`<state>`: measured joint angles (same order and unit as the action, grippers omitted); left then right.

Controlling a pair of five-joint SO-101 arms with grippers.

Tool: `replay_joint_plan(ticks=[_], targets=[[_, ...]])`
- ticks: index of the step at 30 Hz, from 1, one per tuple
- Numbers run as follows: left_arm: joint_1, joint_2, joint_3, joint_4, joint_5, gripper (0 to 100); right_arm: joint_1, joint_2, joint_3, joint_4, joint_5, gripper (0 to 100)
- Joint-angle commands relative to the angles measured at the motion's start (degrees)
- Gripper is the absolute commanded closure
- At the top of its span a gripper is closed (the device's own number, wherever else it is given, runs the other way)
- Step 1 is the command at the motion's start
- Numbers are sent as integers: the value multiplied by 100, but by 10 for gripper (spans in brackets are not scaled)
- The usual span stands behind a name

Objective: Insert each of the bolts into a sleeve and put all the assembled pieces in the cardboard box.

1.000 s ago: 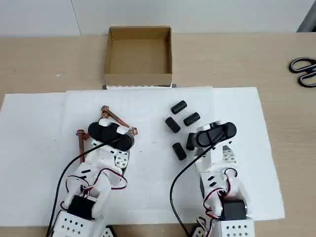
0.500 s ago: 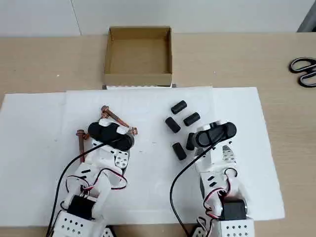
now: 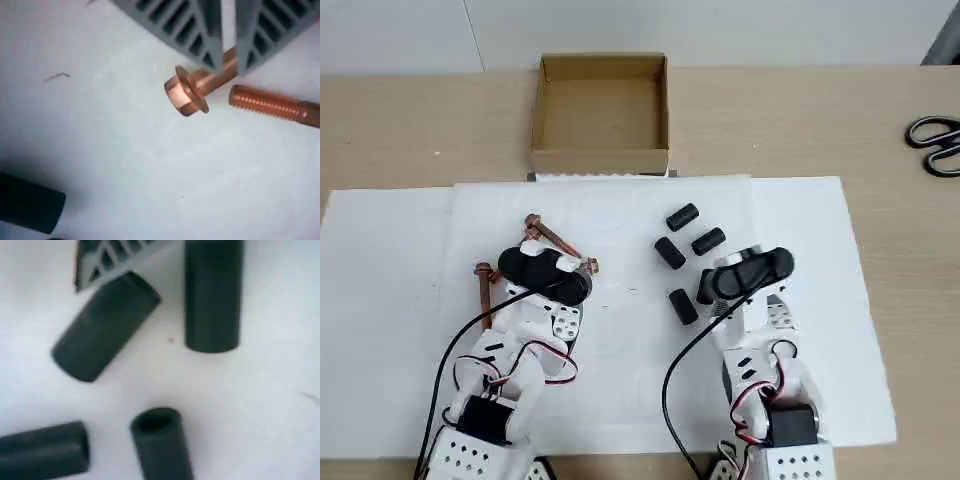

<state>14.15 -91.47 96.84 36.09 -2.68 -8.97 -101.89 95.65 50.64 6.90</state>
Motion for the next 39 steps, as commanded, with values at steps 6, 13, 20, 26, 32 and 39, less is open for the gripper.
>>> replay_joint_plan(ticks=[6,13,20,26,32,39], targets=[[97,-79,-40,-9,-9,991,-488,-48,88,22,-35,849],[-26,-79,-215,9,9,992,-84,-48,-53,13,-35,981],[-413,0,-1613,1055,9,991,259,22,-1037,207,-862,996],[-642,993,-2703,1618,9,991,286,40,-1451,629,-853,996],[-1090,3112,-4400,1978,18,991,295,1147,-2004,681,-888,996],[-1134,5451,-6651,3833,-9,990,251,4215,-4334,1473,-1389,995]])
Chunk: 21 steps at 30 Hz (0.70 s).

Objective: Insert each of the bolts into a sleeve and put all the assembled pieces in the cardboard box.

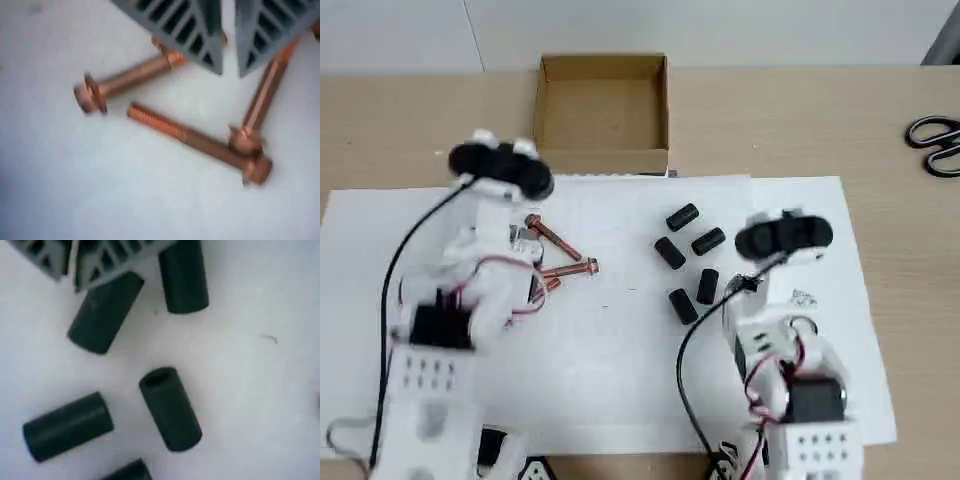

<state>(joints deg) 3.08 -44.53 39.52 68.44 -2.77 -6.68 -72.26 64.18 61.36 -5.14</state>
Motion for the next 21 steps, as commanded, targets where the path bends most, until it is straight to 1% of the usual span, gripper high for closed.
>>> replay_joint_plan(ticks=[1,8,12,16,21], targets=[[-26,1002,-1103,730,0,990,22,1657,-1574,611,-193,995],[-26,2066,-1692,1222,-35,990,13,4303,-3780,1965,-185,995],[-35,2505,-1710,1380,-149,990,13,5490,-4554,2501,-255,995],[-62,2954,-1692,1486,-141,991,13,6360,-5134,2835,-615,995],[-738,3270,-1727,1275,114,989,-215,6879,-5582,2993,-598,995]])
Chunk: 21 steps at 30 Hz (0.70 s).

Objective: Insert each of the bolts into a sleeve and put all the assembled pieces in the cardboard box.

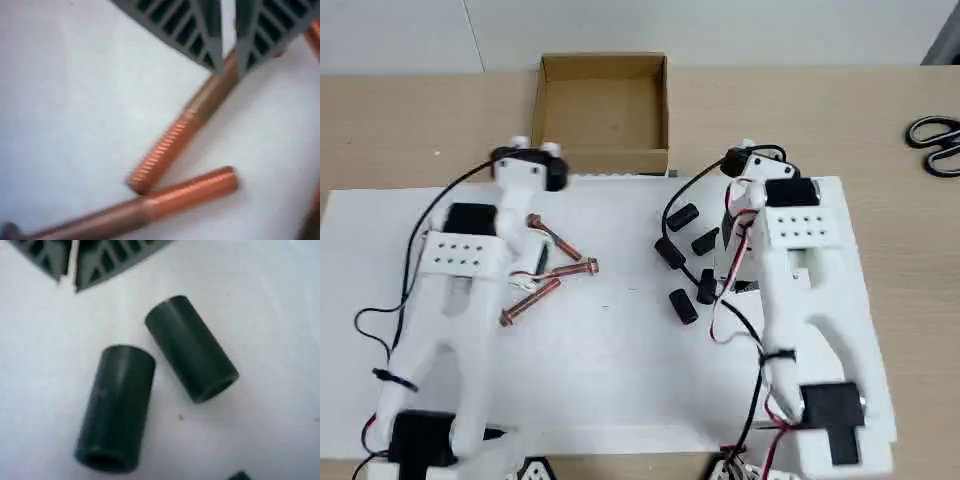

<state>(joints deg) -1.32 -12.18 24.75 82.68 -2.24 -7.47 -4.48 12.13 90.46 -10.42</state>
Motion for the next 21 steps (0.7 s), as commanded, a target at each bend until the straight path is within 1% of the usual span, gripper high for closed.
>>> replay_joint_plan(ticks=[1,6,8,12,14,21], targets=[[-413,70,-251,-167,53,987,-189,145,-396,40,-70,995],[-651,105,-207,-141,-35,917,-488,330,-431,-233,-79,994],[-686,105,-207,-158,-35,899,-567,391,-431,-330,-79,979],[-668,105,-215,-167,-35,895,-585,593,-448,-409,-114,883],[-668,105,-215,-167,-35,895,-585,725,-448,-400,-114,853],[-668,105,-207,-176,-62,895,-585,1103,-457,-585,-114,851]])
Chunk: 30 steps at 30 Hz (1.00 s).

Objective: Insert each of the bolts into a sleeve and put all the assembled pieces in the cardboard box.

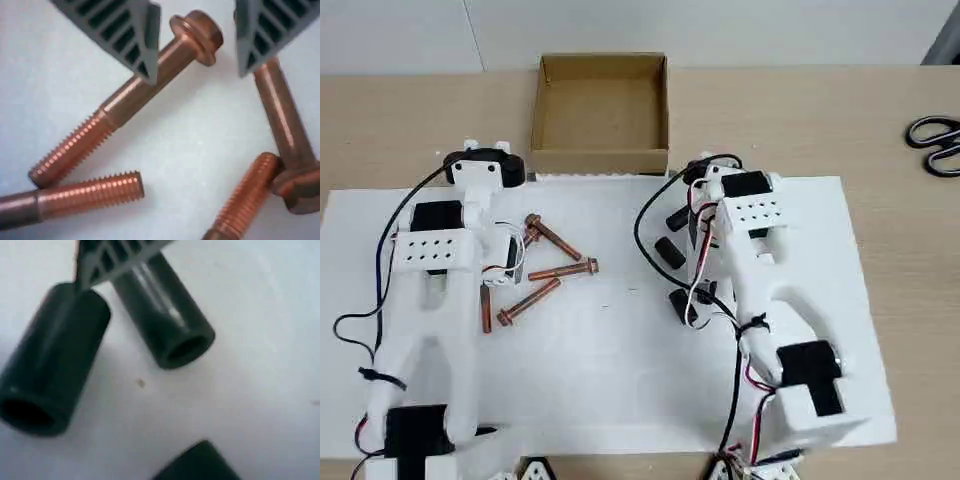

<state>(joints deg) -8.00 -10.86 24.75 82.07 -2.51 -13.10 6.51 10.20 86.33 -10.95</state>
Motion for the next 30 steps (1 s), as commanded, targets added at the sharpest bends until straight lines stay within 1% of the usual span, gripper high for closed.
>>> replay_joint_plan(ticks=[1,10,14,16,20,30], targets=[[9,-26,-207,-114,-35,895,-22,13,-264,-224,-62,851],[18,-18,-180,-202,-44,895,-251,40,-264,-523,-70,849],[26,-18,92,-448,-53,895,-330,48,-264,-831,-70,850],[26,-18,242,-536,-53,895,-330,48,-264,-936,-202,850],[26,-18,409,-571,-53,895,-295,75,-229,-936,-299,851],[-9,-18,382,-580,-211,895,-295,787,-264,-1015,-299,851]])
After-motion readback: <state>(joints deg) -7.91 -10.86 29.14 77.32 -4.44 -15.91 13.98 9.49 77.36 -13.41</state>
